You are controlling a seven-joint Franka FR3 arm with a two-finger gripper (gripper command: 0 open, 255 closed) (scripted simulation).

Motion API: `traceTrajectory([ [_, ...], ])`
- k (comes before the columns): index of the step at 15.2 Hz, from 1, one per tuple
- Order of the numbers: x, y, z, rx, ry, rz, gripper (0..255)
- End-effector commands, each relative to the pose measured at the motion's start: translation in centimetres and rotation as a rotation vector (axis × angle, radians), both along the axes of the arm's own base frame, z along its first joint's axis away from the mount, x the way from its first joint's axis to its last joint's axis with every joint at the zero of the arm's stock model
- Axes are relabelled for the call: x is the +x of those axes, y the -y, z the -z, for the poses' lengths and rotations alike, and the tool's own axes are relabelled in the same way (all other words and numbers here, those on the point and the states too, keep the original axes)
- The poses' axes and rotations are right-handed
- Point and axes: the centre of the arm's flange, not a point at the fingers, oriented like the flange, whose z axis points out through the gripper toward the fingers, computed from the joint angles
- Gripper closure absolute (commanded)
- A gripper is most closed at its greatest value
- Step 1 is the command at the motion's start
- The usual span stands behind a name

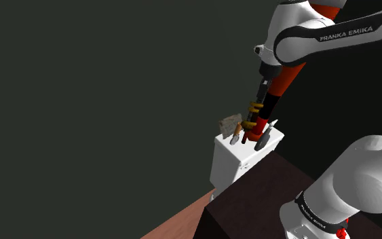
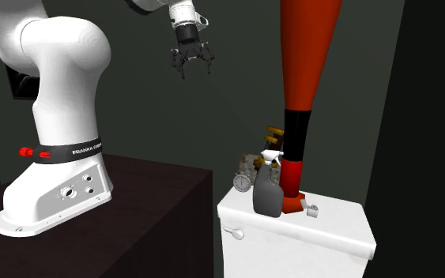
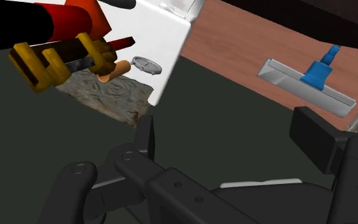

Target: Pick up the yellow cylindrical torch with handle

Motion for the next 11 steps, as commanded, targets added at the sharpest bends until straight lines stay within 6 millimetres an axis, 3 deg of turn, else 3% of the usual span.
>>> traceTrajectory([
  [1,0.7,1.4,2.1,-0.01,-0.019,-0.04,0],
  [11,5.2,7.8,12.7,-0.06,-0.12,-0.224,0],
])
